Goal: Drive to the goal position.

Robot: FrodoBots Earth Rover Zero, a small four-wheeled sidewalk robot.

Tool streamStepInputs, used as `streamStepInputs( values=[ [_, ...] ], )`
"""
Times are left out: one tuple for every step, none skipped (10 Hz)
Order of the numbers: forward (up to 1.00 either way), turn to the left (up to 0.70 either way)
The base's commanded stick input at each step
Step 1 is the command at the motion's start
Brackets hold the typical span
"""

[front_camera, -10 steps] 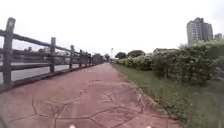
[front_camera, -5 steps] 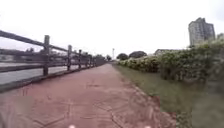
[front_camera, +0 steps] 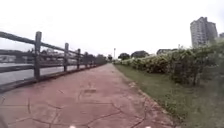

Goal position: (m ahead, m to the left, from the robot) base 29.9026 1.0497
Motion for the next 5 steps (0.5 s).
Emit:
streamStepInputs(
  values=[
    [1.0, 0.02],
    [1.0, 0.02],
    [1.0, 0.02],
    [1.0, 0.02],
    [1.0, -0.12]
  ],
)
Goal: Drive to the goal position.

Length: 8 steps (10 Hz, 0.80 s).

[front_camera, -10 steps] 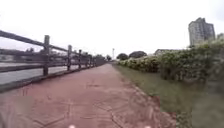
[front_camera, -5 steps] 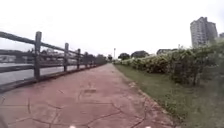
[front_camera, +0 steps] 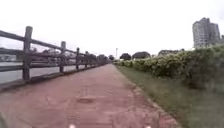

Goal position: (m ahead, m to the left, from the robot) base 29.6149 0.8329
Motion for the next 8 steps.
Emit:
streamStepInputs(
  values=[
    [1.0, -0.2],
    [1.0, 0.02],
    [1.0, 0.02],
    [1.0, 0.02],
    [1.0, 0.02],
    [1.0, 0.02],
    [1.0, 0.02],
    [1.0, 0.02]
  ],
)
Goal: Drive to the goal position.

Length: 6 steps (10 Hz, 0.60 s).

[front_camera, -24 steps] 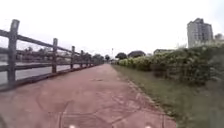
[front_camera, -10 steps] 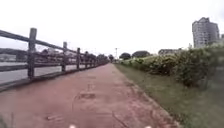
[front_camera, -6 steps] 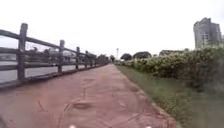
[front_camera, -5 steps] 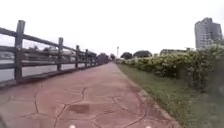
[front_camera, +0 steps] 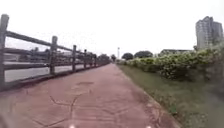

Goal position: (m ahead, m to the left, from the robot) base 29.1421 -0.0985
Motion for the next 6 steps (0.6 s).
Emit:
streamStepInputs(
  values=[
    [1.0, 0.02],
    [1.0, 0.02],
    [1.0, 0.02],
    [1.0, 0.02],
    [1.0, 0.02],
    [1.0, 0.02]
  ],
)
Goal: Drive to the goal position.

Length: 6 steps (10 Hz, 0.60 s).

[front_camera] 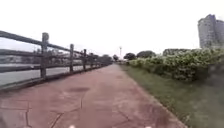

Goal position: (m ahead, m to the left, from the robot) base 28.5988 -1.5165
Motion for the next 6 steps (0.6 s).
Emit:
streamStepInputs(
  values=[
    [1.0, 0.02],
    [1.0, -0.18],
    [1.0, -0.26],
    [1.0, -0.01],
    [1.0, 0.01],
    [1.0, -0.07]
  ],
)
